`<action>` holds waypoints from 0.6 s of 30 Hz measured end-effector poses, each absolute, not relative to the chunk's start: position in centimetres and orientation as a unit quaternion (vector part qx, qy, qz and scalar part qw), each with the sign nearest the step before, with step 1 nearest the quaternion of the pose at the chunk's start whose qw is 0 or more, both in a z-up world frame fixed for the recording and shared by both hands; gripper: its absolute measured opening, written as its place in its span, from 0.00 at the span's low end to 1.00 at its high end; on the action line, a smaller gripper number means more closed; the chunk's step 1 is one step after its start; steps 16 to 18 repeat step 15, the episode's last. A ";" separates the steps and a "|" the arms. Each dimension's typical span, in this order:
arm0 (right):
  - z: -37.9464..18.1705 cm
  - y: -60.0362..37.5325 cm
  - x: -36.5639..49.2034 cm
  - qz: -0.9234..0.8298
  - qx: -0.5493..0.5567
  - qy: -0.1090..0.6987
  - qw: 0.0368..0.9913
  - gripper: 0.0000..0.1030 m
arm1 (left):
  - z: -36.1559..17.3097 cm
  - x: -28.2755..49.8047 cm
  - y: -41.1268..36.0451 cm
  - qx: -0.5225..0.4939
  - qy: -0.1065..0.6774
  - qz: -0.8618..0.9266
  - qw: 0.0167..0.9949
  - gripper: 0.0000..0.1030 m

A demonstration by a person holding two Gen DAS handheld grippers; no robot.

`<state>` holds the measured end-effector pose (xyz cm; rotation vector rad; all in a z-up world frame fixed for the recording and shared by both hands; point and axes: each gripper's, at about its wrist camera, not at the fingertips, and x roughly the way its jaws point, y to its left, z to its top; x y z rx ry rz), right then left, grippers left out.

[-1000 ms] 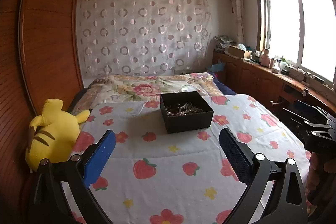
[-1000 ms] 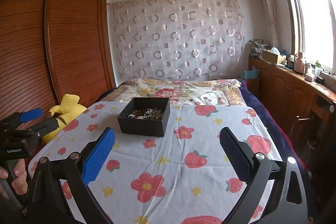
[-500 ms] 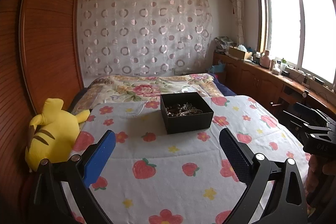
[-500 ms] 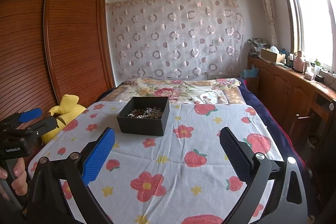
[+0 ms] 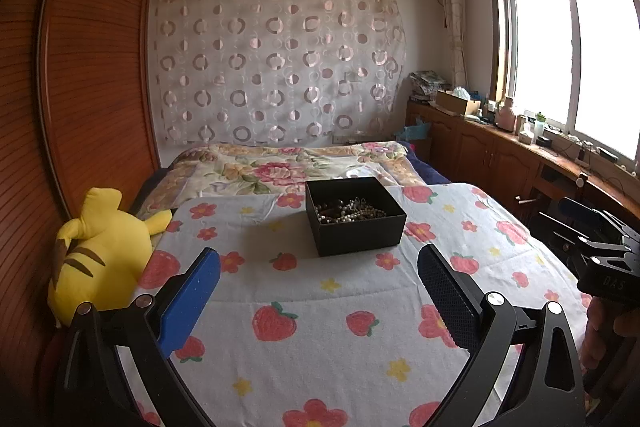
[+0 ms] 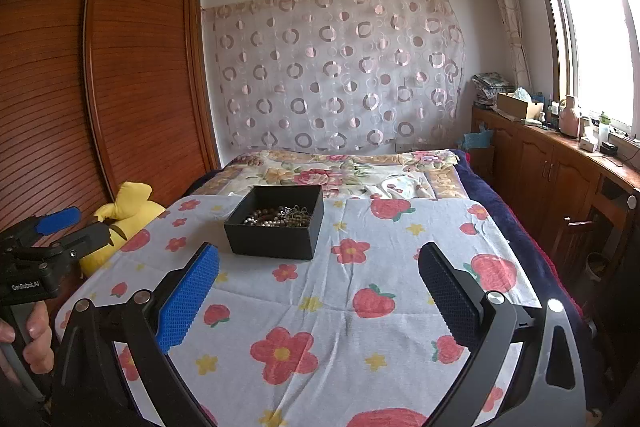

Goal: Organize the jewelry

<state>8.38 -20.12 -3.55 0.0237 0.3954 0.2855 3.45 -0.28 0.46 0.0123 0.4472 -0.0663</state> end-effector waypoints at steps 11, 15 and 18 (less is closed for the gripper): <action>-3.7 -20.1 8.4 0.140 0.013 0.196 0.970 0.98 | 0.4 3.4 -0.2 0.006 0.223 -0.030 0.974 0.93; -3.6 -20.2 8.4 0.140 0.013 0.195 0.971 0.98 | 0.5 3.4 -0.2 0.004 0.221 -0.032 0.975 0.93; -3.6 -20.2 8.4 0.140 0.013 0.195 0.971 0.98 | 0.5 3.4 -0.2 0.004 0.221 -0.032 0.975 0.93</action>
